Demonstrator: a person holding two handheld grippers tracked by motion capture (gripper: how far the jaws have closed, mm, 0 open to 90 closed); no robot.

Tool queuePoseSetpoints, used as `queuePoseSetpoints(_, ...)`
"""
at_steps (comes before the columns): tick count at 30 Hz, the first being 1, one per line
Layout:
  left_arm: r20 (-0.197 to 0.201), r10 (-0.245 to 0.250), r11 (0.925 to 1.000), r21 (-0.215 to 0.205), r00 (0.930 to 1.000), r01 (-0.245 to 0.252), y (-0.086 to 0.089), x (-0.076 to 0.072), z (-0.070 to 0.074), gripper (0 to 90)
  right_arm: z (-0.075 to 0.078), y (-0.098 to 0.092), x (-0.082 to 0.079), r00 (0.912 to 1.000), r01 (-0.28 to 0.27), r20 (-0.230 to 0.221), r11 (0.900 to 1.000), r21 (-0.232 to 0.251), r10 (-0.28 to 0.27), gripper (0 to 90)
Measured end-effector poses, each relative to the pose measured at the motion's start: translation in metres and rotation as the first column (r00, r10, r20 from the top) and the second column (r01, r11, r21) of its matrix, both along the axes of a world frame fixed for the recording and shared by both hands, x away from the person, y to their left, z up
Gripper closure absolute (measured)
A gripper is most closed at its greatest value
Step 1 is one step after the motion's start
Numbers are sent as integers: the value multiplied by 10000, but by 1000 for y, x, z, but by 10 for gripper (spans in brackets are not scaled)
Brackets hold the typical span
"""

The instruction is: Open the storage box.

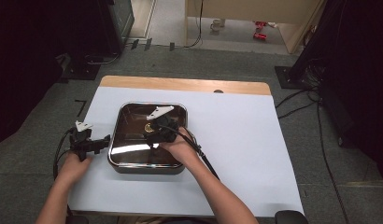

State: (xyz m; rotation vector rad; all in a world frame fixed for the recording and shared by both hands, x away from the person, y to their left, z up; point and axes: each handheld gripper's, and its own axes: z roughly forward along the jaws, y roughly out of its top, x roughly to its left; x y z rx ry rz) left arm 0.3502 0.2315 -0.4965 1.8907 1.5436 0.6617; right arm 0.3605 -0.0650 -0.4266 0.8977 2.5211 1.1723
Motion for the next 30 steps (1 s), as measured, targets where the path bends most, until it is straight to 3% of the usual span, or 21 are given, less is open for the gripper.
queuePoseSetpoints(5,0,-3,10000,6,10000,3,0,0,0,119,-2,3,1,9995,106,303,9999,-89,-104,576)
queuePoseSetpoints(14,-3,12,10000,-13,10000,-12,0,0,0,119,5,5,3,9999,110,66,9993,-350,-108,586)
queuePoseSetpoints(19,-3,20,10000,-31,10000,-20,0,0,0,119,12,3,1,10000,85,32,9997,-230,-84,586)
queuePoseSetpoints(30,-32,1,10000,-11,10000,-1,0,0,0,119,41,-9,-3,9997,-27,236,10000,-42,28,586)
